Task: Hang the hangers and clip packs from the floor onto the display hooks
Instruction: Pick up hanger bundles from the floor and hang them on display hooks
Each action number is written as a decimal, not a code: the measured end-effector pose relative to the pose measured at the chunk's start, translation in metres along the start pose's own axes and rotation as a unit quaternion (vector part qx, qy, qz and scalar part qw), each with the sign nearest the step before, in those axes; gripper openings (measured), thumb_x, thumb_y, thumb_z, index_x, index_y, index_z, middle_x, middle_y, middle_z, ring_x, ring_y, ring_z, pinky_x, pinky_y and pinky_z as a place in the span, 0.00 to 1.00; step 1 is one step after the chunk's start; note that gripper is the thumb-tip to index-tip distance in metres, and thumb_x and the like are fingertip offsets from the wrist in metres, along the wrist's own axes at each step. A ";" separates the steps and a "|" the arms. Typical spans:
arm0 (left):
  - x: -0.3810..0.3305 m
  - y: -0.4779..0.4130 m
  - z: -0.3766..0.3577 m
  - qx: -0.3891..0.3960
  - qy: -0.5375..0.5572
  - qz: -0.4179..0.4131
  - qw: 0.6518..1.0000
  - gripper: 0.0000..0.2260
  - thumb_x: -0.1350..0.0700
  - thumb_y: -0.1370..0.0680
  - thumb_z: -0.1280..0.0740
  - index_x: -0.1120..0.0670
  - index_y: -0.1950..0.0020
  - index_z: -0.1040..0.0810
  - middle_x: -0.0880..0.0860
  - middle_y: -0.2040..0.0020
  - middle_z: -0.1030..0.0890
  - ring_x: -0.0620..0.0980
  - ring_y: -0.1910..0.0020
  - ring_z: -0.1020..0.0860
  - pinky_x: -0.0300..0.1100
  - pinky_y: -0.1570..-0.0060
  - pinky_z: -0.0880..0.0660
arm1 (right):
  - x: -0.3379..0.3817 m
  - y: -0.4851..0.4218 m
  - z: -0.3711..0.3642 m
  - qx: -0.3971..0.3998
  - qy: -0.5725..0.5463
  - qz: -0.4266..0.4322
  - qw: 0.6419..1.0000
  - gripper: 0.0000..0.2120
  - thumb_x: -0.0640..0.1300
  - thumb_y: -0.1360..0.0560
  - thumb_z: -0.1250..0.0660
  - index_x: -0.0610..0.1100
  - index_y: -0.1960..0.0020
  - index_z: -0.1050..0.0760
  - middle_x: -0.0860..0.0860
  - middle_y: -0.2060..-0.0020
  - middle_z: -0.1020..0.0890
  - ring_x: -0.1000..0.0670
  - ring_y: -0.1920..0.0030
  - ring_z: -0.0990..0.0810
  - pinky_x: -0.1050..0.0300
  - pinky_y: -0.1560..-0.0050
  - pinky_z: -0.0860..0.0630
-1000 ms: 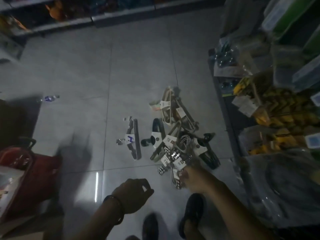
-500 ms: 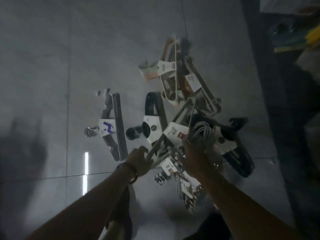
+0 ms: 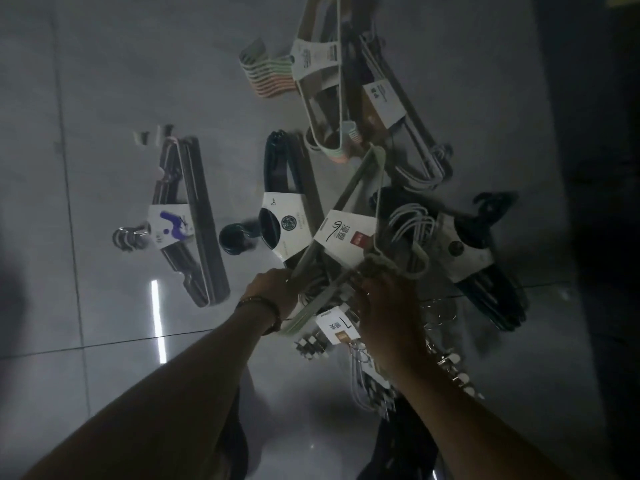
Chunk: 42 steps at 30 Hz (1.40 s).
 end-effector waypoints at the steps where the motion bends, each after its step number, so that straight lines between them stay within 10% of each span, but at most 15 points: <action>1: 0.000 0.003 0.004 -0.011 -0.019 -0.005 1.000 0.13 0.48 0.17 0.41 0.50 0.51 0.18 0.51 0.61 0.18 0.52 0.61 0.18 0.51 0.54 0.17 | -0.005 0.008 0.000 -0.004 0.012 -0.004 1.000 0.15 0.52 0.16 0.39 0.49 0.33 0.23 0.47 0.33 0.23 0.44 0.30 0.27 0.44 0.30 0.30; 8: 0.007 0.047 0.027 -0.080 -0.071 -0.038 0.994 0.14 0.46 0.15 0.43 0.48 0.51 0.21 0.47 0.62 0.18 0.49 0.63 0.19 0.49 0.56 0.17 | -0.026 0.023 0.015 0.001 0.061 -0.054 0.997 0.18 0.57 0.17 0.39 0.47 0.36 0.23 0.43 0.35 0.22 0.44 0.35 0.24 0.50 0.37 0.24; 14: 0.027 0.101 0.016 -0.042 0.076 0.002 0.996 0.12 0.45 0.15 0.40 0.47 0.48 0.19 0.45 0.56 0.15 0.49 0.57 0.16 0.52 0.51 0.17 | 0.009 0.013 0.040 -0.003 -0.149 -0.132 0.980 0.15 0.55 0.19 0.34 0.47 0.39 0.24 0.46 0.41 0.22 0.46 0.42 0.21 0.45 0.42 0.20; 18: 0.034 0.142 0.016 -0.105 0.180 -0.001 0.978 0.09 0.49 0.14 0.39 0.46 0.48 0.19 0.41 0.58 0.16 0.44 0.61 0.17 0.49 0.55 0.17 | 0.042 0.022 0.058 -0.042 -0.394 -0.137 0.908 0.19 0.62 0.21 0.35 0.50 0.38 0.23 0.50 0.44 0.17 0.56 0.49 0.17 0.58 0.54 0.20; 22: 0.047 0.162 0.028 -0.202 0.245 0.020 0.948 0.07 0.53 0.15 0.37 0.48 0.46 0.18 0.40 0.58 0.17 0.40 0.60 0.18 0.44 0.58 0.17 | 0.092 0.016 0.039 0.116 -0.524 -0.149 0.830 0.38 0.73 0.34 0.30 0.48 0.34 0.24 0.50 0.43 0.14 0.48 0.43 0.15 0.46 0.45 0.17; 26: 0.068 0.156 0.048 -0.230 0.318 0.024 0.920 0.07 0.51 0.15 0.37 0.46 0.46 0.19 0.43 0.56 0.14 0.42 0.57 0.16 0.45 0.54 0.17 | 0.153 -0.001 0.021 0.204 -0.521 -0.127 0.819 0.33 0.66 0.35 0.23 0.51 0.37 0.22 0.51 0.43 0.14 0.49 0.46 0.13 0.47 0.47 0.17; 31: 0.121 0.124 0.066 -0.153 0.415 -0.011 0.897 0.14 0.42 0.17 0.38 0.48 0.53 0.18 0.46 0.62 0.14 0.42 0.63 0.16 0.48 0.59 0.16 | 0.208 -0.055 0.014 0.225 -0.644 -0.135 0.719 0.25 0.51 0.32 0.19 0.48 0.38 0.19 0.42 0.46 0.13 0.40 0.47 0.12 0.43 0.47 0.17; 35: 0.158 0.093 0.074 -0.076 0.470 0.034 0.879 0.28 0.35 0.16 0.47 0.52 0.48 0.15 0.52 0.55 0.12 0.50 0.58 0.13 0.51 0.53 0.15 | 0.248 -0.081 -0.008 0.232 -0.619 -0.134 0.738 0.21 0.49 0.27 0.20 0.54 0.35 0.20 0.48 0.45 0.12 0.43 0.49 0.12 0.42 0.50 0.15; 38: 0.170 0.068 0.088 -0.054 0.516 0.065 0.853 0.29 0.36 0.15 0.51 0.54 0.44 0.17 0.57 0.46 0.14 0.55 0.49 0.15 0.54 0.46 0.17 | 0.287 -0.095 -0.016 0.098 -0.546 -0.085 0.827 0.12 0.49 0.24 0.24 0.55 0.42 0.19 0.52 0.52 0.12 0.51 0.56 0.11 0.52 0.59 0.14; 42: 0.192 0.044 0.109 -0.046 0.722 0.076 0.686 0.25 0.34 0.16 0.54 0.43 0.37 0.22 0.50 0.37 0.17 0.51 0.43 0.17 0.46 0.49 0.19 | 0.336 -0.106 -0.040 0.010 -0.380 0.026 0.925 0.09 0.45 0.18 0.32 0.57 0.41 0.22 0.55 0.49 0.14 0.59 0.53 0.14 0.57 0.55 0.14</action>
Point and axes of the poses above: each hand's wrist, its own y-axis away from the middle knuckle, its own z-axis out of the back of the hand, x = y × z, the point moved 5 cm from there along -y, towards the middle knuckle
